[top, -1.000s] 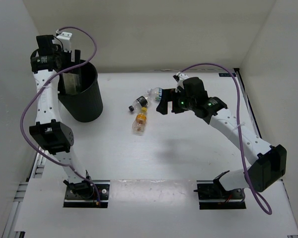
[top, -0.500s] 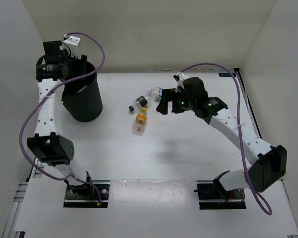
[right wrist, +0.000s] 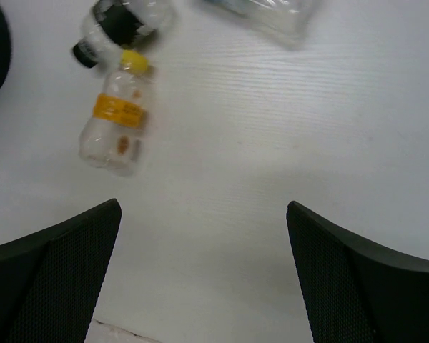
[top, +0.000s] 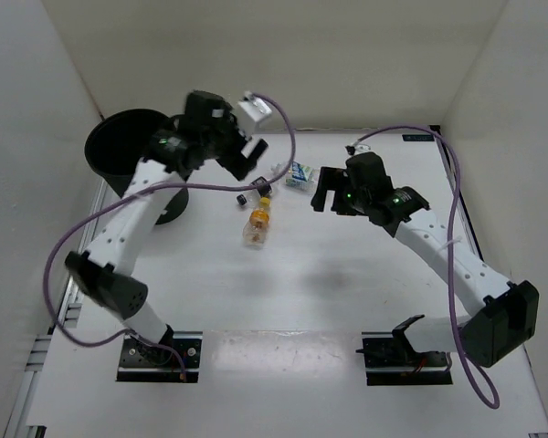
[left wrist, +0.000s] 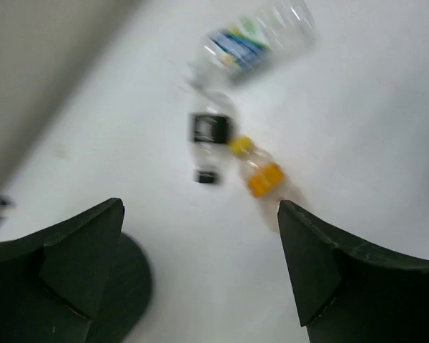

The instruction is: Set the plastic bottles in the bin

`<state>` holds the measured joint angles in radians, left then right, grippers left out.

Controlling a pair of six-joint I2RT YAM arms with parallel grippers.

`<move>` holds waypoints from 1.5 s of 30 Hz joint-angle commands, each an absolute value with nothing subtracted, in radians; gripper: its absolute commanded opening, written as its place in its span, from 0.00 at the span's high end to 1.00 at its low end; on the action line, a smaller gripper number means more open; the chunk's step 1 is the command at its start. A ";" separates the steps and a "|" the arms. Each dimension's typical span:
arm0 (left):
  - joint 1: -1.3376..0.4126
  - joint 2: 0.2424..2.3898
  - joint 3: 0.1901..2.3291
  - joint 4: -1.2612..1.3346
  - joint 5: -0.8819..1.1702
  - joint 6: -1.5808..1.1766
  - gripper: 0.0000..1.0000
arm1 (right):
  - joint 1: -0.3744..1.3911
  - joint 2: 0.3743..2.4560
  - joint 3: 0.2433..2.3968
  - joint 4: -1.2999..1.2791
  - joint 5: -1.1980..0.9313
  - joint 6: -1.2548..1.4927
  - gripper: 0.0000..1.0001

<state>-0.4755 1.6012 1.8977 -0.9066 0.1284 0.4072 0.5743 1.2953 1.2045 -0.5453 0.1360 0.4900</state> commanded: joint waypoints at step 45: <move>-0.526 1.545 1.928 -0.737 -0.208 0.426 0.90 | 0.293 0.721 0.597 -0.486 0.278 0.634 0.00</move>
